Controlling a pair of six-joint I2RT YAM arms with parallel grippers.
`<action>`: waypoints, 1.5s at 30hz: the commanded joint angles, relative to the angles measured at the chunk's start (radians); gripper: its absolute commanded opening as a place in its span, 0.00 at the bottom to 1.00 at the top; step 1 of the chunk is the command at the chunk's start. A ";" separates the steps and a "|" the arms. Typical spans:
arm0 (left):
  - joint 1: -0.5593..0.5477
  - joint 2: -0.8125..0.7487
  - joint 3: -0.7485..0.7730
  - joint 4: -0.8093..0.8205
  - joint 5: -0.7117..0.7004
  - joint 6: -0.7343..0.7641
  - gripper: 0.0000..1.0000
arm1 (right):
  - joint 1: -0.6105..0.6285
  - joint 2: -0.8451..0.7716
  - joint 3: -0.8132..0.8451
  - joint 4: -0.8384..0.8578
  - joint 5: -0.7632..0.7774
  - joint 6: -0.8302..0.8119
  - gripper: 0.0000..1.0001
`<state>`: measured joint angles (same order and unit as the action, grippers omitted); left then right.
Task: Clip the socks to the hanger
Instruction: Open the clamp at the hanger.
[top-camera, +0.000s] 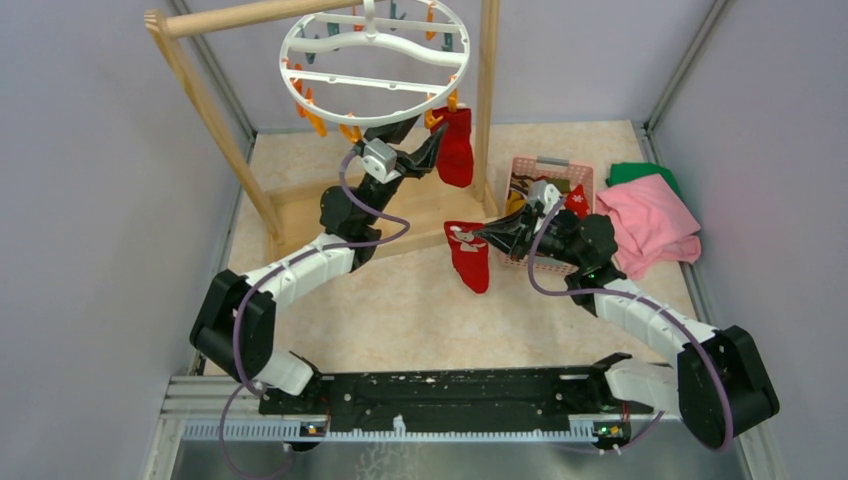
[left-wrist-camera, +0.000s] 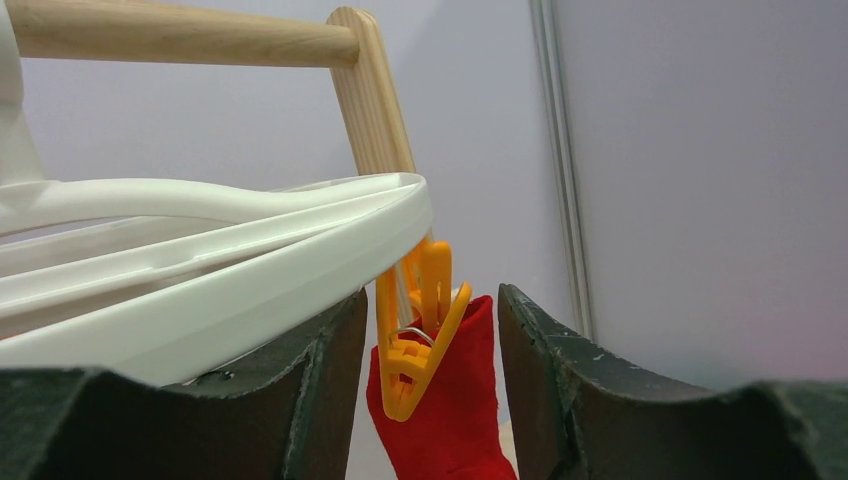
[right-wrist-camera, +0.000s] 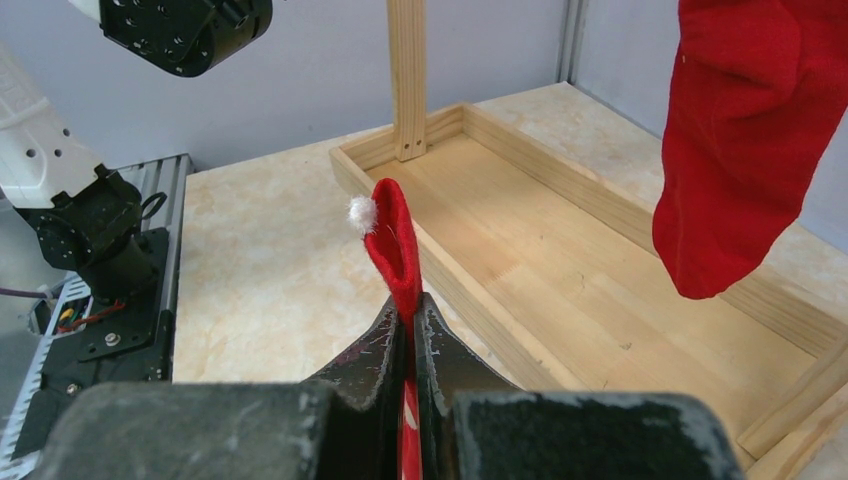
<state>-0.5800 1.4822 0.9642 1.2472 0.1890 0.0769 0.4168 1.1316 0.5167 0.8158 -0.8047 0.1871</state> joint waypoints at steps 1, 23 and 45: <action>0.004 0.013 0.042 0.050 0.022 -0.020 0.57 | 0.003 -0.038 -0.004 0.034 0.010 -0.002 0.00; 0.005 0.040 0.054 0.106 0.042 -0.043 0.49 | 0.006 -0.042 -0.004 0.027 0.013 -0.009 0.00; 0.002 0.092 0.072 0.172 0.009 -0.039 0.61 | 0.010 -0.049 -0.004 0.020 0.016 -0.017 0.00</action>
<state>-0.5800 1.5593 1.0016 1.3064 0.2123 0.0288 0.4187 1.1187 0.5167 0.8146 -0.7933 0.1837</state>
